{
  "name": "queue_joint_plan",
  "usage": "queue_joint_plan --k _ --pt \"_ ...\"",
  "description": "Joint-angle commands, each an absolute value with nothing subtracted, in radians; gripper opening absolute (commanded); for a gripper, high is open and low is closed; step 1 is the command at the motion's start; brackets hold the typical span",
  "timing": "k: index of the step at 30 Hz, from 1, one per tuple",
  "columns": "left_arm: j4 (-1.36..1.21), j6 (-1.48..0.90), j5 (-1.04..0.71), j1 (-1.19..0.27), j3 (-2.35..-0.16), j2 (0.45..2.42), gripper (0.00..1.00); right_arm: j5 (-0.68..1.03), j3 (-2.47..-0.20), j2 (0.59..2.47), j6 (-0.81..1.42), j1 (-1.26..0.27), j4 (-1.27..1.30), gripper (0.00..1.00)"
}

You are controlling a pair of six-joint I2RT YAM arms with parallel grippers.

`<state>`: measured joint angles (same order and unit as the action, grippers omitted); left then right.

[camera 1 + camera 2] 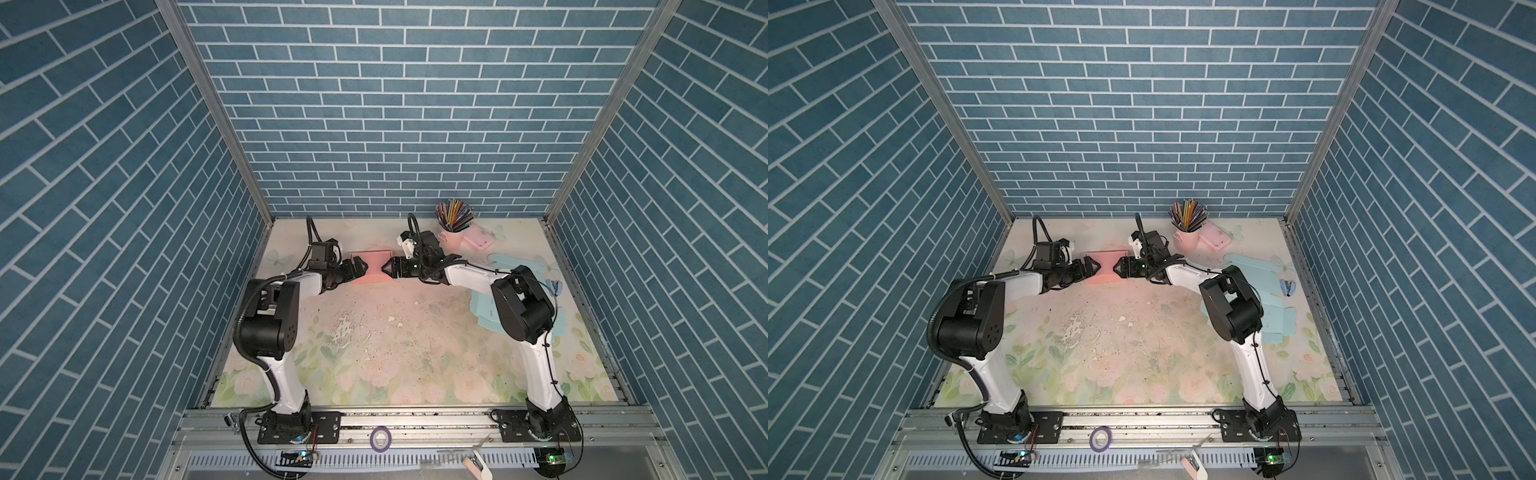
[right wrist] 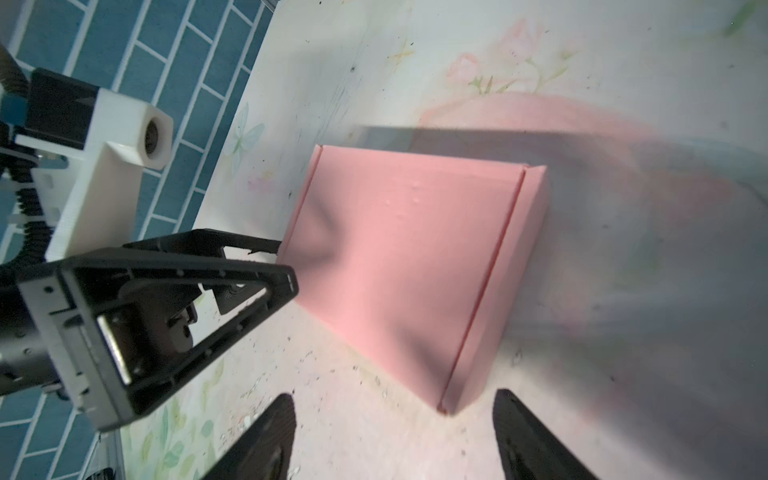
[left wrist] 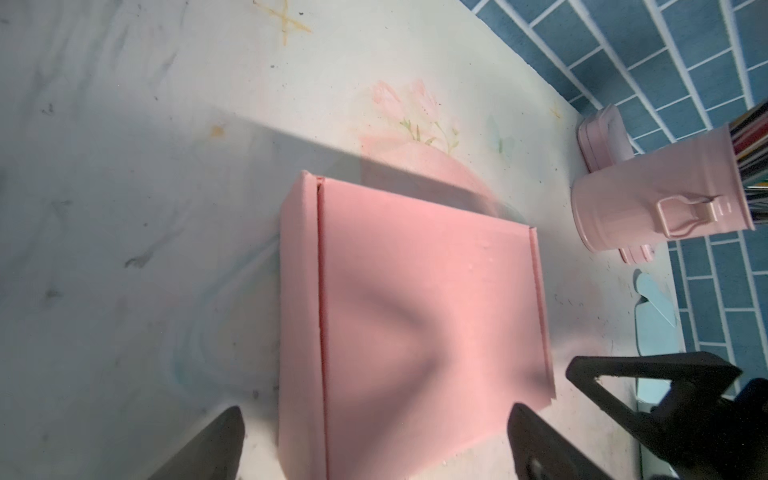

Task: Fold the paper box
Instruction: 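Open both grippers and draw them back from the pink box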

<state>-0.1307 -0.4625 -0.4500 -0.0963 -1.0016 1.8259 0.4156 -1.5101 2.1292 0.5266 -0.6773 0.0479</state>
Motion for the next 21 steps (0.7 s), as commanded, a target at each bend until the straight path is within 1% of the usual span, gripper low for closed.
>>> queue_joint_plan --k 1,6,12,14,17,21 --pt "-0.162 -0.44 -0.447 -0.092 -0.944 1.749 0.99 0.421 -1.434 2.005 0.524 -0.674 0.114 0.77" --pt "-0.164 -0.45 -0.421 -0.098 -0.816 1.589 0.99 0.411 -1.267 1.873 0.509 -0.666 0.106 0.77" --pt "-0.123 -0.445 -0.415 -0.167 -0.701 1.417 0.98 0.353 -1.079 1.71 0.502 -0.664 0.08 0.77" --pt "-0.113 -0.449 -0.414 -0.211 -0.656 1.367 0.97 0.325 -1.032 1.652 0.49 -0.663 0.049 0.77" --pt "-0.089 -0.446 -0.375 -0.305 -0.627 1.311 0.91 0.295 -0.962 1.563 0.482 -0.659 0.008 0.77" --pt "-0.149 -0.492 -0.374 -0.445 -0.591 1.283 0.86 0.318 -0.87 1.458 0.515 -0.622 0.009 0.76"
